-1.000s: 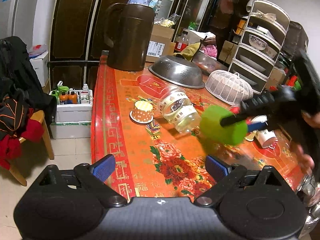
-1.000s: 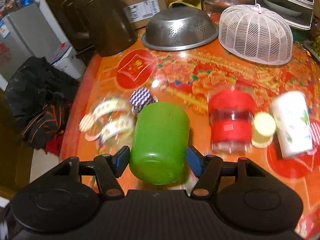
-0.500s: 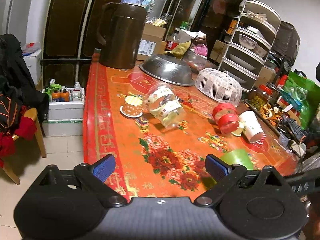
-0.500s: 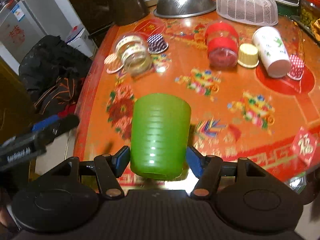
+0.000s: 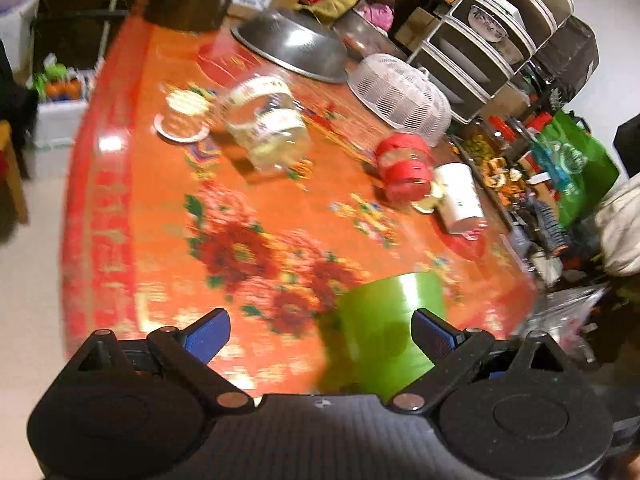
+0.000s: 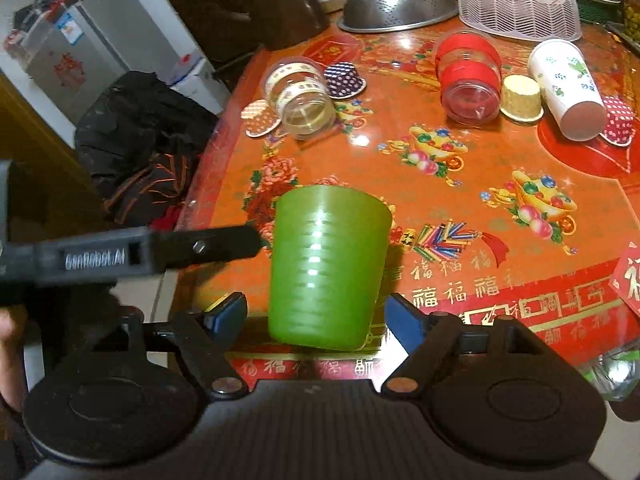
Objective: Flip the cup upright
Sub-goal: 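Lift the green cup off the table with the right tool, then grasp the green cup with the left tool while the right tool holds then releases it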
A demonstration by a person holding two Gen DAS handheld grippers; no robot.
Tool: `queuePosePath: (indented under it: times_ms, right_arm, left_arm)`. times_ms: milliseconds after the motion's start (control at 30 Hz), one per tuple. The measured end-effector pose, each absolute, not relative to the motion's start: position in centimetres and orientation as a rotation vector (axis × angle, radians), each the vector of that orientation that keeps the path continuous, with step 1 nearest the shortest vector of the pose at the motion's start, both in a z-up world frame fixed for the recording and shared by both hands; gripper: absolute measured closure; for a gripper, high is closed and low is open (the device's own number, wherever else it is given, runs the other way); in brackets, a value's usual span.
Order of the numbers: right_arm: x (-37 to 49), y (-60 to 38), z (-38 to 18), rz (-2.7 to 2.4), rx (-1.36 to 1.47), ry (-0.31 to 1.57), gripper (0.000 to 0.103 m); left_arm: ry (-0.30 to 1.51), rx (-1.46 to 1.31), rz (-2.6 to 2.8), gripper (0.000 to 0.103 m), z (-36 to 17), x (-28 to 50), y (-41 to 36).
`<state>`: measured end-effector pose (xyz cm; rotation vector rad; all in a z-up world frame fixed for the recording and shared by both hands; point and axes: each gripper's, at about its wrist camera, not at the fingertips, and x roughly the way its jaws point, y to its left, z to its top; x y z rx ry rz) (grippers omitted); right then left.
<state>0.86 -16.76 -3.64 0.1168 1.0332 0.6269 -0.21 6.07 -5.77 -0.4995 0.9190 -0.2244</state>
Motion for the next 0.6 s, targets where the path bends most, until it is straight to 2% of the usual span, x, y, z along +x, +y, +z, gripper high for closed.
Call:
queuePosePath:
  times_ms: [233,600]
  right_arm:
    - [-0.6,-19.7,-3.1,0.673,0.144,0.972,0.020]
    - [-1.4,-23.2,-3.7,0.718,0.172,0.937,0.013]
  left_arm:
    - [0.989,-0.541,-0.235,0.005,-5.1,1.8,2.5]
    - [1.066,-0.356,-0.125,0.011,-4.4,3.8,-2.5]
